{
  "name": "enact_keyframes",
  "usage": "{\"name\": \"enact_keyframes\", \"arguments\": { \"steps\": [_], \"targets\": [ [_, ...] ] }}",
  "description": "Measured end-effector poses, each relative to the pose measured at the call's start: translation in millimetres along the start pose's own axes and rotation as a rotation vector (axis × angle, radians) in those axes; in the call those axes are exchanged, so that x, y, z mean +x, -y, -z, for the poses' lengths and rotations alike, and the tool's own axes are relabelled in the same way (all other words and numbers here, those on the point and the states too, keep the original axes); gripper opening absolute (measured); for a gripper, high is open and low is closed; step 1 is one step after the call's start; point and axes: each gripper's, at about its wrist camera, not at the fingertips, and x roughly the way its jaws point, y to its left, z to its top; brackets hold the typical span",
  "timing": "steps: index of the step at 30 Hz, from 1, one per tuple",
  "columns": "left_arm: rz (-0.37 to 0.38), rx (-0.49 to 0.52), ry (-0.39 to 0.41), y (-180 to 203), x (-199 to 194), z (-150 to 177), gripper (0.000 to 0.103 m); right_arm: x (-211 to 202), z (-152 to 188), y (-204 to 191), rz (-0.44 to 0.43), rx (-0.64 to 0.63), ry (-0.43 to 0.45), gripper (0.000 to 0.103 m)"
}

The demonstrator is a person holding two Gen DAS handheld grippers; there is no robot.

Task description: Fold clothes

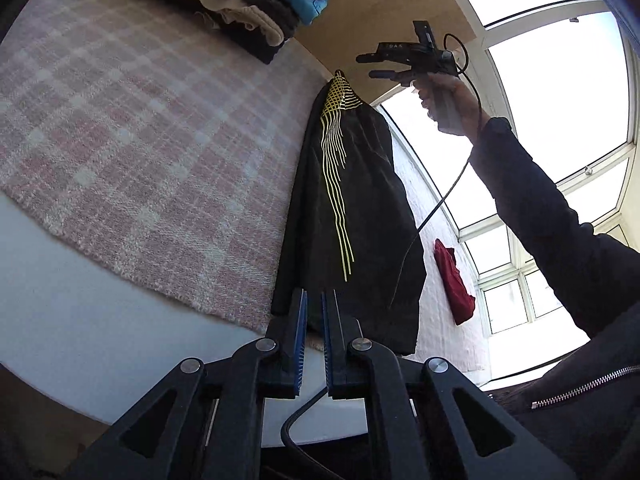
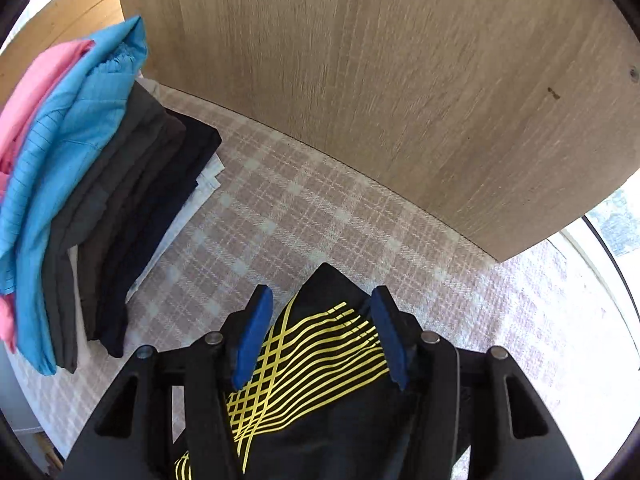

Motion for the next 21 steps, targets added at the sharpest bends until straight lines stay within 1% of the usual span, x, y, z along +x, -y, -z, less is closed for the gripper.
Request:
{"name": "enact_keyframes", "arguments": {
  "steps": [1, 2, 3, 4, 5, 8, 11, 13, 14, 15, 17, 18, 20, 21],
  "targets": [
    [0.006, 0.013, 0.0, 3, -5, -4, 0.006, -12, 11, 0, -0.02, 0.0, 0.024, 0.051],
    [0.016, 0.044, -0.011, 9, -5, -9, 0.007, -23, 22, 0, -0.04, 0.0, 0.047, 0.047],
    [0.023, 0.085, -0.031, 17, 0, -14, 0.008, -29, 34, -1, -0.073, 0.0, 0.047, 0.032],
    [0.028, 0.126, -0.051, 24, 4, -19, 0.013, -31, 50, -4, -0.112, -0.005, 0.029, 0.021],
    [0.024, 0.165, -0.071, 31, 11, -22, 0.014, -32, 69, -6, -0.142, -0.013, 0.009, 0.021],
    [0.013, 0.241, -0.15, 42, 36, -28, 0.014, -28, 129, -26, -0.177, -0.032, -0.022, 0.021],
    [-0.071, 0.311, -0.23, 43, 60, -28, 0.014, -20, 177, -46, -0.218, -0.042, -0.06, 0.021],
    [-0.136, 0.326, -0.283, 35, 72, -26, 0.014, -14, 196, -62, -0.228, -0.071, -0.072, 0.021],
    [-0.163, 0.333, -0.304, 31, 75, -26, 0.012, -11, 203, -72, -0.219, -0.092, -0.078, 0.021],
    [-0.168, 0.338, -0.305, 29, 73, -27, 0.011, -7, 206, -79, -0.216, -0.105, -0.083, 0.021],
    [-0.197, 0.35, -0.301, 28, 65, -31, 0.011, -9, 210, -83, -0.248, -0.097, -0.073, 0.023],
    [-0.208, 0.356, -0.288, 30, 58, -33, 0.011, -17, 211, -78, -0.274, -0.068, -0.067, 0.023],
    [-0.187, 0.342, -0.267, 32, 43, -37, 0.014, -45, 223, -58, -0.293, 0.004, -0.01, 0.025],
    [-0.172, 0.328, -0.261, 34, 37, -38, 0.016, -62, 235, -46, -0.276, 0.037, 0.03, 0.034]
  ]
}}
